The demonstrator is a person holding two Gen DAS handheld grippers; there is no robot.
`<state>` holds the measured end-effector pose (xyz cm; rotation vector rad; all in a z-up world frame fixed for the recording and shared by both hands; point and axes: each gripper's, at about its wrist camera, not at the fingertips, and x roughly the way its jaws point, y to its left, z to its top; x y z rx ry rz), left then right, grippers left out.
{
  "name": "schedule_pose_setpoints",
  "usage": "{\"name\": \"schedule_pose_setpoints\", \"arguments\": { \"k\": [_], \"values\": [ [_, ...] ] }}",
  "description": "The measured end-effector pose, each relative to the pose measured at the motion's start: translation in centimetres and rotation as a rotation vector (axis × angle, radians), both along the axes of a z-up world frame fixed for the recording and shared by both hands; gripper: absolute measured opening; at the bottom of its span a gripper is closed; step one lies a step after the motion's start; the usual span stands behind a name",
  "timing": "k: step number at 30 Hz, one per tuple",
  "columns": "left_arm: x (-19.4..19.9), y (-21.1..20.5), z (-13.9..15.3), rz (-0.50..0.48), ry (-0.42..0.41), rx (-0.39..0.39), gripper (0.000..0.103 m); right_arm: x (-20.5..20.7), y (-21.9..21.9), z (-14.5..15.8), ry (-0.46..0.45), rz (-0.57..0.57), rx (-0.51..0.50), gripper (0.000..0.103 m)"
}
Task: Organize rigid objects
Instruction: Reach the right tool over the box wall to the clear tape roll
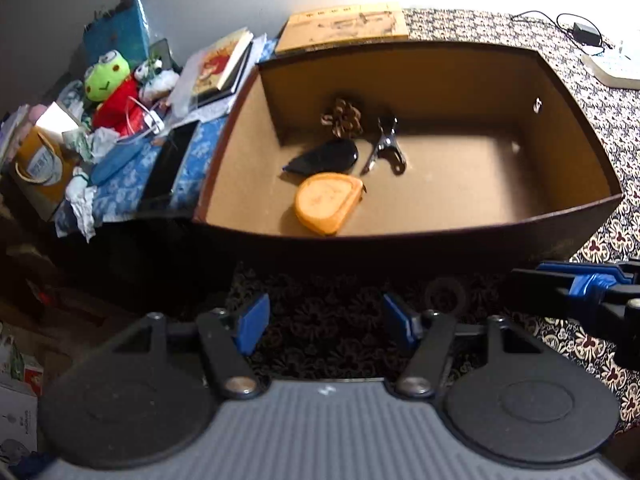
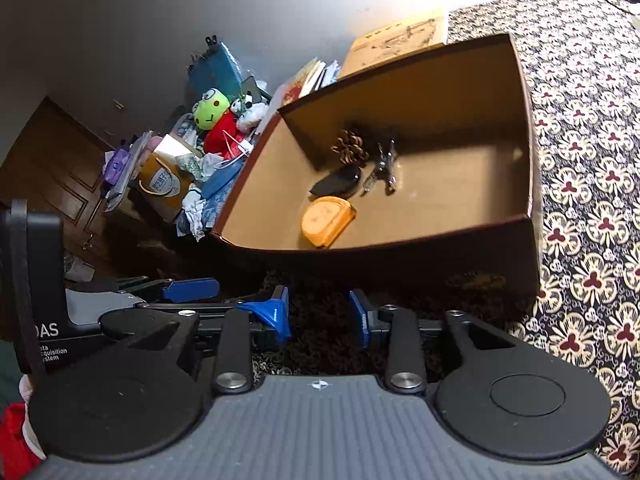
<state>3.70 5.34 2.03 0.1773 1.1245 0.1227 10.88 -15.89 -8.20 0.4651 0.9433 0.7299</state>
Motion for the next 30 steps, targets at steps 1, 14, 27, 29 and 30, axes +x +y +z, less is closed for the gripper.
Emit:
{"name": "schedule_pose_setpoints", "arguments": {
  "k": [1,14,27,29,30],
  "values": [
    [0.0,0.0,-0.2,0.000,0.005,-0.002,0.064,-0.1,-0.1,-0.1,0.004,-0.003,-0.001,0.018],
    [0.3,-0.4,-2.3,-0.013,0.052,-0.016,0.064,0.0,-0.2,-1.7,0.058,-0.017,-0.012,0.025],
    [0.1,-0.3,-4.5,-0.075,0.052,-0.076,0.065,0.8,-0.4,-3.4,0.096,-0.051,-0.028,0.029],
    [-0.3,0.1,-4.9,-0.097,0.036,-0.099,0.065,0.8,-0.3,-3.7,0.096,-0.055,-0.039,0.029],
    [-0.6,0.4,-5.1,-0.115,0.022,-0.118,0.065,0.9,-0.3,-3.9,0.091,-0.056,-0.049,0.029]
  ]
}}
